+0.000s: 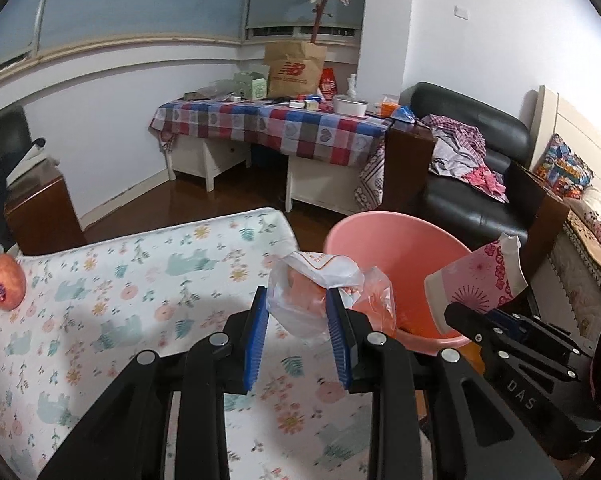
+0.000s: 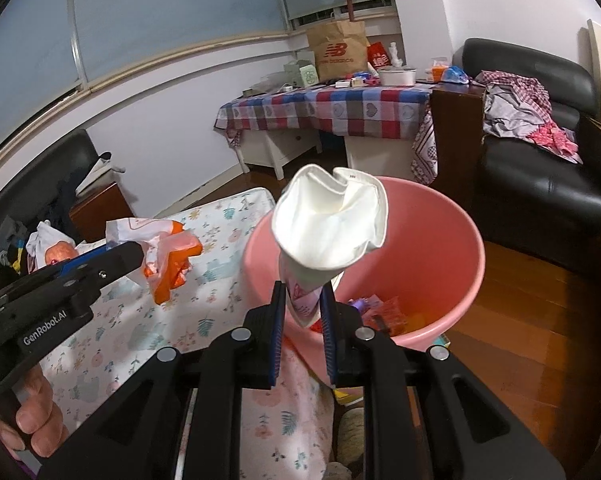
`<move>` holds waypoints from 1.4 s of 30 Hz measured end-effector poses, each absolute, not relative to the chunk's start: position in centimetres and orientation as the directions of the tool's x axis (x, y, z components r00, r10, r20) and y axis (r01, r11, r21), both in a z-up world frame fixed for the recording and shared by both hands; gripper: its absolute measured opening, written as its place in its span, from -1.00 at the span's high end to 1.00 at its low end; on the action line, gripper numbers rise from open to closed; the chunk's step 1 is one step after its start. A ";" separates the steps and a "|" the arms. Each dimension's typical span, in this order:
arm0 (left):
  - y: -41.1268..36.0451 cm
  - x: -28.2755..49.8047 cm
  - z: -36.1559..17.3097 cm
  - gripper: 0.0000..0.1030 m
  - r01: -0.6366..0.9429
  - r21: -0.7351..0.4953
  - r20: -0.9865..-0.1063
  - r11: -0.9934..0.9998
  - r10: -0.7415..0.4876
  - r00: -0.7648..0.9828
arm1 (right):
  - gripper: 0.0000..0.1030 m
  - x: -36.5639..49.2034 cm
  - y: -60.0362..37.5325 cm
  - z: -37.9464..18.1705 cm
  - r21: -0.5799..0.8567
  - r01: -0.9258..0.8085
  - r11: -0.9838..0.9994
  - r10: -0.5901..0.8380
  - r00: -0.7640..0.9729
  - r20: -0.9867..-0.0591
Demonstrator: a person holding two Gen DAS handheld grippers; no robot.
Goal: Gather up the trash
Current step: 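Carry the wrapper and paper cup with both tools over the pink bucket, then open both tools to drop the wrapper and cup into the bucket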
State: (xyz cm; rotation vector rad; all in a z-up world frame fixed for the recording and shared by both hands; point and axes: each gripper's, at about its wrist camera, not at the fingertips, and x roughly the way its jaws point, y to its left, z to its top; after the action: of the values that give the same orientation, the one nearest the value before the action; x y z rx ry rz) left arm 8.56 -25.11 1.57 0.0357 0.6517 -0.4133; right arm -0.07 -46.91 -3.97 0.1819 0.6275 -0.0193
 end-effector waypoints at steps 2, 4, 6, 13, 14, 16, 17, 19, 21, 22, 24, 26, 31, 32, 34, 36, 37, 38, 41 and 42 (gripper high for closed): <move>-26.0 8.7 1.5 0.45 0.395 -0.086 -0.598 0.915 -0.364 0.714 | 0.66 0.1 -47.5 -4.1 0.165 0.083 0.983 0.030 0.810 -0.585; -26.7 8.9 1.3 0.45 0.402 -0.082 -0.601 0.912 -0.367 0.710 | 0.66 0.3 -47.8 -4.1 0.167 0.091 0.982 0.025 0.810 -0.587; -27.5 9.2 1.2 0.45 0.408 -0.074 -0.602 0.910 -0.367 0.709 | 0.66 0.4 -48.2 -4.2 0.169 0.097 0.981 0.022 0.809 -0.588; -29.4 10.4 1.0 0.45 0.424 -0.058 -0.605 0.904 -0.369 0.705 | 0.66 1.4 -49.1 -4.6 0.175 0.111 0.978 0.015 0.803 -0.595; -29.6 10.6 1.0 0.45 0.426 -0.057 -0.606 0.903 -0.371 0.704 | 0.66 1.6 -49.2 -4.7 0.174 0.112 0.978 0.014 0.801 -0.598; -30.0 10.9 0.9 0.45 0.430 -0.057 -0.606 0.901 -0.374 0.703 | 0.66 2.0 -49.4 -4.9 0.169 0.114 0.979 0.011 0.797 -0.603; -30.3 11.1 0.8 0.45 0.432 -0.057 -0.606 0.900 -0.375 0.701 | 0.66 2.1 -49.3 -5.0 0.166 0.116 0.979 0.009 0.796 -0.606; -30.6 11.5 0.5 0.45 0.434 -0.057 -0.610 0.899 -0.376 0.698 | 0.66 2.6 -49.5 -5.2 0.165 0.120 0.979 0.006 0.792 -0.610; -31.1 12.0 0.2 0.45 0.437 -0.055 -0.615 0.898 -0.375 0.694 | 0.66 3.1 -49.8 -5.4 0.166 0.125 0.978 0.003 0.788 -0.616; -31.3 12.4 0.0 0.45 0.438 -0.056 -0.619 0.897 -0.376 0.690 | 0.66 3.3 -49.9 -5.5 0.166 0.126 0.978 0.003 0.786 -0.618; -31.7 13.0 -0.3 0.45 0.441 -0.065 -0.626 0.895 -0.381 0.681 | 0.66 3.8 -50.1 -5.8 0.165 0.131 0.978 0.001 0.782 -0.623; -32.1 13.5 -0.6 0.45 0.444 -0.073 -0.631 0.893 -0.386 0.673 | 0.66 4.1 -50.3 -6.0 0.165 0.135 0.977 -0.001 0.778 -0.628; -33.2 14.6 -1.6 0.45 0.465 -0.096 -0.652 0.880 -0.408 0.639 | 0.66 5.0 -50.7 -6.7 0.163 0.144 0.976 -0.004 0.762 -0.648; -33.4 14.7 -1.8 0.45 0.469 -0.100 -0.657 0.878 -0.412 0.631 | 0.66 5.2 -50.7 -6.8 0.160 0.145 0.976 -0.005 0.758 -0.652; -33.8 15.0 -2.3 0.45 0.478 -0.108 -0.670 0.871 -0.419 0.613 | 0.66 5.5 -50.9 -7.1 0.158 0.148 0.976 -0.007 0.752 -0.659; -34.2 15.2 -2.7 0.45 0.485 -0.109 -0.679 0.868 -0.421 0.601 | 0.66 5.6 -51.1 -7.3 0.156 0.154 0.976 -0.012 0.748 -0.664; -34.4 15.3 -2.9 0.45 0.488 -0.110 -0.684 0.866 -0.422 0.595 | 0.66 5.7 -51.2 -7.4 0.156 0.158 0.975 -0.015 0.746 -0.666; -34.6 15.5 -3.0 0.45 0.491 -0.112 -0.688 0.864 -0.424 0.589 | 0.66 5.7 -51.3 -7.5 0.157 0.161 0.974 -0.015 0.745 -0.667; -35.0 15.7 -3.4 0.45 0.495 -0.111 -0.696 0.862 -0.423 0.580 | 0.66 5.9 -51.4 -7.7 0.156 0.170 0.973 -0.021 0.740 -0.672; -35.1 15.8 -3.5 0.44 0.496 -0.111 -0.699 0.861 -0.423 0.577 | 0.66 6.0 -51.5 -7.8 0.157 0.173 0.972 -0.022 0.738 -0.674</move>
State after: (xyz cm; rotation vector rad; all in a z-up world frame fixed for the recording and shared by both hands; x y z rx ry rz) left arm 15.78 -35.12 -3.54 0.1009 0.7900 -0.5388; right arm 5.95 -51.49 -7.81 0.2154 0.7343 -0.1082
